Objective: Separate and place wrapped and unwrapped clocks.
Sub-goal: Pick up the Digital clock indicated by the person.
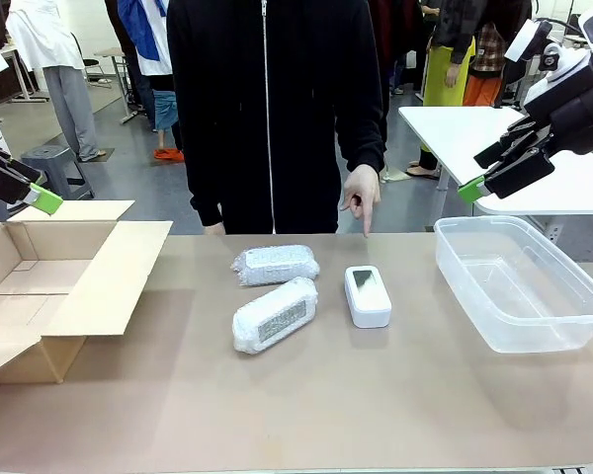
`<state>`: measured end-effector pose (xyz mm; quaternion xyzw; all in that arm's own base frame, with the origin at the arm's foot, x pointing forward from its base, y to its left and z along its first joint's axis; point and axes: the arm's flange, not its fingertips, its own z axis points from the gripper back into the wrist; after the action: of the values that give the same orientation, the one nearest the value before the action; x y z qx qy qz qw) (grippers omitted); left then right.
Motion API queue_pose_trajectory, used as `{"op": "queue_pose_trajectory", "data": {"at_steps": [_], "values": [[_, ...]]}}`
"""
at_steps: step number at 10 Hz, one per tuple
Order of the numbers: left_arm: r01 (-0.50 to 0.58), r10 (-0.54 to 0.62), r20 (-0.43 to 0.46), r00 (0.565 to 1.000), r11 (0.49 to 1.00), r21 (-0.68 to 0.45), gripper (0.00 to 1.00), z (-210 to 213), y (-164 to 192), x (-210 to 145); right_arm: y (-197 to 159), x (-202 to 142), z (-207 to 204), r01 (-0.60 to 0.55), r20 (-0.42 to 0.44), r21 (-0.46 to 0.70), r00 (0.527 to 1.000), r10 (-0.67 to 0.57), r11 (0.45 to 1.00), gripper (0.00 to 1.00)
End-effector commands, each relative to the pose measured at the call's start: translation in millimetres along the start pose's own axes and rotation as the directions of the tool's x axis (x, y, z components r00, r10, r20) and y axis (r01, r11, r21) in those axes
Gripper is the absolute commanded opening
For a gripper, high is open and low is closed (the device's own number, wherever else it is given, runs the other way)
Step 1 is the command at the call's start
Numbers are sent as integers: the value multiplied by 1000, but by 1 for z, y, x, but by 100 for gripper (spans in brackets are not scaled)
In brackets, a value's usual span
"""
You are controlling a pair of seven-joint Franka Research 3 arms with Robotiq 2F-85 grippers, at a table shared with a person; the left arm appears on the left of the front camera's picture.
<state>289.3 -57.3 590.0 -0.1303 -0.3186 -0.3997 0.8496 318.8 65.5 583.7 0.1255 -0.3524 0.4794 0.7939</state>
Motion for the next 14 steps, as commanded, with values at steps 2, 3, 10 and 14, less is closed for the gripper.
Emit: {"op": "queue_pose_trajectory", "data": {"at_steps": [2,3,10,14], "values": [[1,-1,3,1000,1000,1,100,0,0,0,0,0,0,0,3,4,1000,0,1000,100],[1,-1,3,1000,1000,1,100,0,0,0,0,0,0,0,3,4,1000,0,1000,100],[1,-1,3,1000,1000,1,100,0,0,0,0,0,0,0,3,4,1000,0,1000,100],[1,-1,3,1000,1000,1,100,0,0,0,5,41,-19,268,-127,-21,955,-268,963,100]]}}
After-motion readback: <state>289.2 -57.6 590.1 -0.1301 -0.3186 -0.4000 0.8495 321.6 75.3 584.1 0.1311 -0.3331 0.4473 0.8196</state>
